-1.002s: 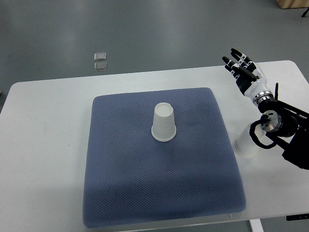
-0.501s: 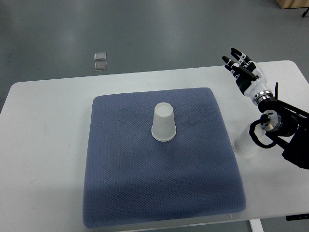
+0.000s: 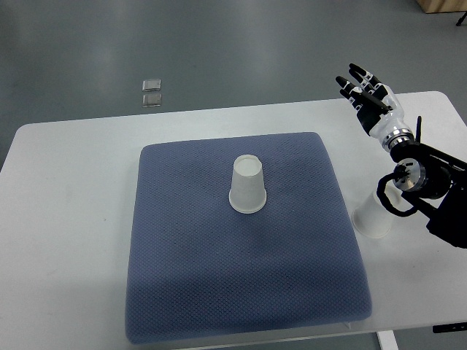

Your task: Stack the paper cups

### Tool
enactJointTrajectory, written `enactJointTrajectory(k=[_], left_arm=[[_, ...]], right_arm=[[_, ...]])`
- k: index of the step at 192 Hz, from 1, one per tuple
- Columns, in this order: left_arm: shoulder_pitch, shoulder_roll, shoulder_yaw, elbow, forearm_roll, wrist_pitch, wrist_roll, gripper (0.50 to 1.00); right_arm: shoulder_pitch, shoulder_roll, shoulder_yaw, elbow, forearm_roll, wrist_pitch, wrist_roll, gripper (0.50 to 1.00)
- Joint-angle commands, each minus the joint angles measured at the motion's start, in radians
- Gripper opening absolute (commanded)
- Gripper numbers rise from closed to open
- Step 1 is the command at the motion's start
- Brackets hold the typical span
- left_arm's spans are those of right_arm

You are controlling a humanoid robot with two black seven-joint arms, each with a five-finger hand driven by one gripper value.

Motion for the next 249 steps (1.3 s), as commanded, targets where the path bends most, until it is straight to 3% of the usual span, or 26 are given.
enactJointTrajectory(k=[1, 69, 121, 173, 221, 249], left_arm=[[0.0, 0.0, -0.001, 0.001, 0.0, 0.0, 0.0, 1.0], [0.0, 0.0, -0.001, 0.0, 0.0, 0.0, 0.0, 1.0], [0.0, 0.0, -0.001, 0.0, 0.0, 0.0, 0.0, 1.0], [0.0, 0.0, -0.001, 0.0, 0.0, 0.0, 0.0, 1.0], [0.0, 0.0, -0.001, 0.0, 0.0, 0.0, 0.0, 1.0], [0.0, 0.0, -0.001, 0.0, 0.0, 0.0, -0.001, 1.0]], right_arm=[[0.023, -0.003, -0.002, -0.006, 0.0, -0.006, -0.003, 0.911], [0.07, -0.048, -0.015, -0.005, -0.026, -0.043, -0.009, 0.911], [0.089, -0.174, -0.032, 0.064, -0.451, -0.021, -0.009, 0.911], [0.087, -0.411, -0.15, 0.186, -0.876, 0.122, 0.005, 0.911], [0.089, -0.666, -0.212, 0.456, -1.243, 0.221, 0.058, 0.909], [0.106, -0.783, -0.213, 0.613, -1.391, 0.324, 0.091, 0.909]])
